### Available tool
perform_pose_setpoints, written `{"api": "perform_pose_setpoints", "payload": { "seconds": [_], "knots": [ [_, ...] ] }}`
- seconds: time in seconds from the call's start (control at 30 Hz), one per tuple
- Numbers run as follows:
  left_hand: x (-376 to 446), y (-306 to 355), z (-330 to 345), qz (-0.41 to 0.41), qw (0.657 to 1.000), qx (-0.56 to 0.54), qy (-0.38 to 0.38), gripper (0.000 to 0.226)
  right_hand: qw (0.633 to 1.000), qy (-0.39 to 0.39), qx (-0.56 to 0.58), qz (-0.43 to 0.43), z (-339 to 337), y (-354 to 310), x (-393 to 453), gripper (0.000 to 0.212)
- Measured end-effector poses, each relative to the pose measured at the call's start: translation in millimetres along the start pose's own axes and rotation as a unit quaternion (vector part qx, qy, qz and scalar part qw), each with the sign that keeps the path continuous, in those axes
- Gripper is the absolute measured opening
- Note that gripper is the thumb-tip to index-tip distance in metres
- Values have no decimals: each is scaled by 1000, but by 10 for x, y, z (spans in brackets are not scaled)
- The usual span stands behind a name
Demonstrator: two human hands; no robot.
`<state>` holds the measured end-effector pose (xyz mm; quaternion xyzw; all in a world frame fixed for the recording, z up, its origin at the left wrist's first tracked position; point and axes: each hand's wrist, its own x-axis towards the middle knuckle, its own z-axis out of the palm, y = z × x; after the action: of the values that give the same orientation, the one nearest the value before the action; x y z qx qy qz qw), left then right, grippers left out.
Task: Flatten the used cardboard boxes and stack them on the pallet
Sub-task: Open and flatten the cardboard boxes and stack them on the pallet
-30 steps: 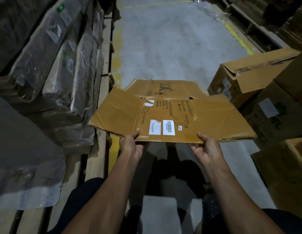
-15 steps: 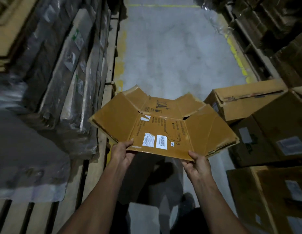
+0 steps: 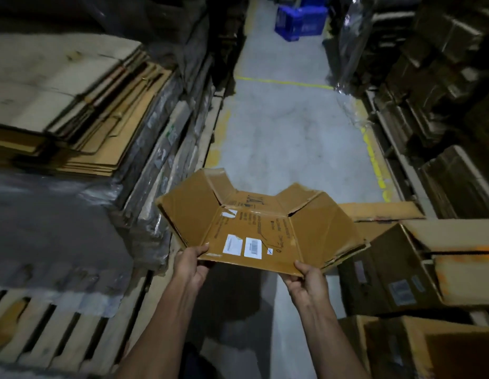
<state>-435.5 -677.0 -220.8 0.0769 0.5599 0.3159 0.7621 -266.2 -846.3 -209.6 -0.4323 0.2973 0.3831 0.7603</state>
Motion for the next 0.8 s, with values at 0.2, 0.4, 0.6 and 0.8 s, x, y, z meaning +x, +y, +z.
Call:
{"api": "perform_pose_setpoints", "payload": {
  "seconds": [0.2, 0.4, 0.6, 0.8],
  "knots": [
    [-855, -182, 444, 70, 995, -69, -15, 18, 996, -69, -58, 2, 221, -783, -293, 42],
    [-1532, -136, 631, 123, 985, -116, -23, 15, 985, -162, -61, 15, 453, -1224, -701, 35],
    [-2058, 64, 700, 177, 973, -133, -62, 15, 968, -244, -47, 20, 653, -1367, -1036, 44],
    [-2410, 304, 753, 227, 953, -173, -97, 7, 950, -306, -54, 31, 971, -1350, -1257, 45]
  ]
}}
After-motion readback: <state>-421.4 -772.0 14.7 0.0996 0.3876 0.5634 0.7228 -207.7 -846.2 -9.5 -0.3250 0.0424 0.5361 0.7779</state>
